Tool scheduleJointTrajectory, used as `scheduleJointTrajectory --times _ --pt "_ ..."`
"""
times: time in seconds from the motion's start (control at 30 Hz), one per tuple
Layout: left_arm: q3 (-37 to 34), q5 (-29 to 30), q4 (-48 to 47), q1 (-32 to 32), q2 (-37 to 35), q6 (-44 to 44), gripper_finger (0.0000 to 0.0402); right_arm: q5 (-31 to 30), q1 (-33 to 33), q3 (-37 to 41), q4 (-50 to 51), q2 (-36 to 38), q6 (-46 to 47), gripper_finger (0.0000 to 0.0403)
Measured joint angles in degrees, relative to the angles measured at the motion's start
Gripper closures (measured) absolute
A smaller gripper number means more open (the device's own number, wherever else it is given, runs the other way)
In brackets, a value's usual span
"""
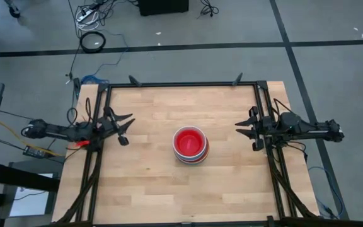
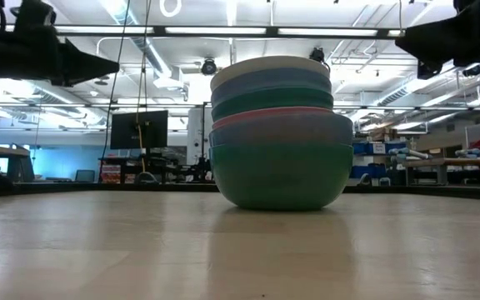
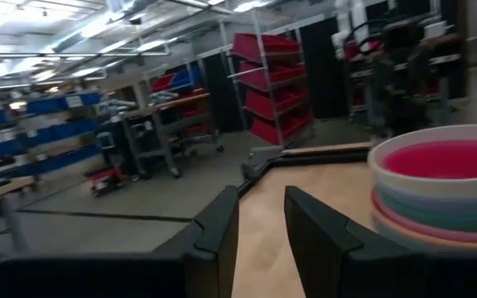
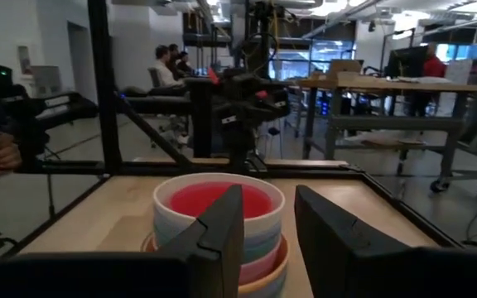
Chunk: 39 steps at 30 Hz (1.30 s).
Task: Nest bowls inside each other
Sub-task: Return to Home Position
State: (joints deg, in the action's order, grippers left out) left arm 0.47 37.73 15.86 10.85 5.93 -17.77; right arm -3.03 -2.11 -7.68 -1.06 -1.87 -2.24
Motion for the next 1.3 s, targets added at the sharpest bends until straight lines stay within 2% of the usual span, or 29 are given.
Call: scheduleJointTrajectory --times 0.17,0.23,0.37,0.53,0.77,1.0,1.3 --pt "0.0 -1.93 -1.53 -5.67 0.0 0.01 0.0293 -0.81 0.71 -0.01 1.27 0.02 -0.85 0.0302" --pt "0.0 -4.71 -1.56 -7.97 0.0 0.01 0.0293 -2.01 1.44 0.0 2.28 0.02 -0.78 0.0302" --pt "-0.02 -12.65 -2.57 -12.06 0.0 2.62 0.0293 -1.99 2.89 -0.01 3.82 0.02 -0.53 0.0302" --pt "-0.02 -22.46 -8.8 -15.71 0.02 10.18 0.0293 -1.42 3.85 0.0 5.04 0.02 0.07 0.0302" --pt "0.39 -35.1 -7.96 -16.85 0.0 13.59 0.0293 0.22 3.89 0.0 5.14 0.02 0.01 0.0302" --pt "0.44 -36.17 -13.3 -16.87 0.02 13.96 0.0293 0.22 3.89 0.0 5.83 0.02 -0.39 0.0302" --pt "0.59 -35.57 -9.56 -16.87 0.0 10.8 0.0293 -2.25 3.89 0.0 5.84 0.02 -0.55 0.0302"
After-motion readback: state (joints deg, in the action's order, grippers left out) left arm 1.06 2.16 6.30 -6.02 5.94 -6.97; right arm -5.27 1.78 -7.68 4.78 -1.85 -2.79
